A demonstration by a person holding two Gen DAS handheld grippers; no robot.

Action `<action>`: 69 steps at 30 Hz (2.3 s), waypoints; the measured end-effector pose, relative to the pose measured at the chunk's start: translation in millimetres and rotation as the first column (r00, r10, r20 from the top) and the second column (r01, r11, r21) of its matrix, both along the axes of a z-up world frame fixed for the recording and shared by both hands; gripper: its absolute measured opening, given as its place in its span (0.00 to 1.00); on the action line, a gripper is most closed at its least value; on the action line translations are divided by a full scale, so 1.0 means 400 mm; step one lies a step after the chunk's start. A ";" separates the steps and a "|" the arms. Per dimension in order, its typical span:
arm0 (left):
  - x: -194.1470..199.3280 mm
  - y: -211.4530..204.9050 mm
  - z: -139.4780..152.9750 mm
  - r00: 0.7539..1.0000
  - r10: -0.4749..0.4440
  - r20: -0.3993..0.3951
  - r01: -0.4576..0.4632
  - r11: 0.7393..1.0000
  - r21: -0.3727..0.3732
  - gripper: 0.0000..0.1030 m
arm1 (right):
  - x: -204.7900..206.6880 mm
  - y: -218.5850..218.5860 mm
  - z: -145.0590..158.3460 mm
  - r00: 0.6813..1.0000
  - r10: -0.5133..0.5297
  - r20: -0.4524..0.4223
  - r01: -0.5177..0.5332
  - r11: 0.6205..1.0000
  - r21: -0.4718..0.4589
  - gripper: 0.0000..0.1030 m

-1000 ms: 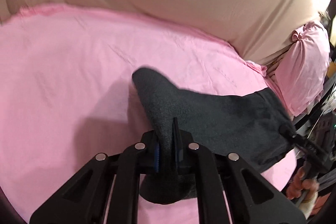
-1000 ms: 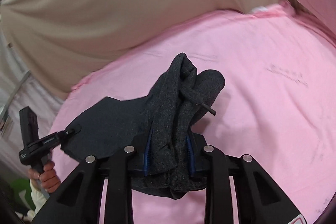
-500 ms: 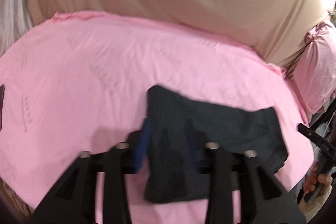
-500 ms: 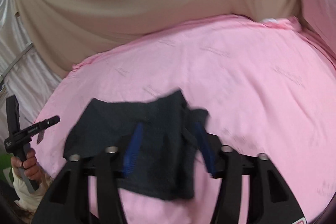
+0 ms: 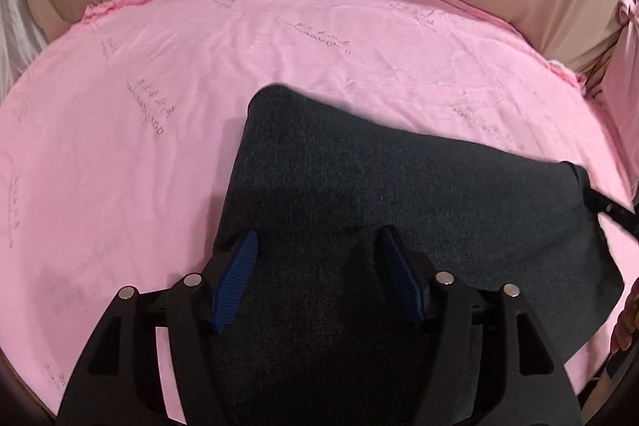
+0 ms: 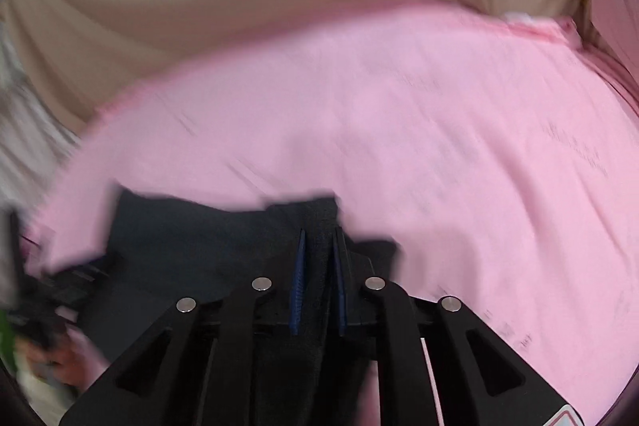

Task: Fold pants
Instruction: 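Lay the bundle flat and release both grippers onto the sweatpants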

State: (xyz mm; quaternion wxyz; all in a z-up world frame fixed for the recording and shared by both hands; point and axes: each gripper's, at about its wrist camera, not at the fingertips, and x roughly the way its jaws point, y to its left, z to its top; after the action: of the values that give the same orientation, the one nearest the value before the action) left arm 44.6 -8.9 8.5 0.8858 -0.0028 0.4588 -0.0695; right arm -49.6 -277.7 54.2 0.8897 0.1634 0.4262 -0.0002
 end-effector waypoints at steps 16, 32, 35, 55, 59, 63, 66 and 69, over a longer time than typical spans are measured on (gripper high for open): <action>-0.140 -0.010 0.031 0.999 -0.055 -0.003 0.055 0.998 0.016 0.80 | -0.276 0.060 0.070 0.995 0.070 0.077 -0.073 0.996 0.042 0.10; -0.160 -0.021 0.011 0.999 -0.041 0.011 0.041 0.998 0.043 0.88 | -0.143 0.163 0.155 0.968 0.164 0.190 -0.155 0.986 -0.058 0.14; -0.160 -0.017 0.008 0.999 -0.043 0.007 0.042 0.999 0.034 0.88 | -0.025 0.136 0.049 0.994 0.091 0.061 -0.082 0.987 -0.137 0.12; -0.153 -0.018 0.001 0.999 -0.043 0.004 0.043 0.999 0.028 0.92 | -0.214 0.109 -0.010 0.996 0.082 0.035 -0.078 0.990 -0.115 0.04; -0.172 -0.019 0.017 0.999 -0.044 0.015 0.043 0.998 0.046 0.92 | -0.257 0.118 0.052 0.995 0.077 0.063 -0.072 0.995 -0.074 0.10; -0.202 0.005 0.029 0.998 -0.056 0.019 0.055 0.998 0.024 0.92 | -0.275 0.138 0.023 0.992 0.124 -0.001 -0.123 0.984 -0.131 0.11; -0.207 0.011 0.008 0.998 -0.069 0.009 0.068 0.997 0.029 0.94 | -0.296 0.103 -0.018 0.994 0.107 -0.015 -0.107 0.993 -0.038 0.05; -0.226 0.018 0.041 0.998 -0.059 0.021 0.059 0.998 0.028 0.92 | -0.312 0.093 0.015 0.998 0.061 -0.025 -0.062 0.998 -0.022 0.16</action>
State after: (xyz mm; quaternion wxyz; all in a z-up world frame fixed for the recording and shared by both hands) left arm -45.7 -1.6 24.8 0.8882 0.0235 0.4501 -0.0894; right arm -174.6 -240.6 60.2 0.8859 0.1400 0.4418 0.0204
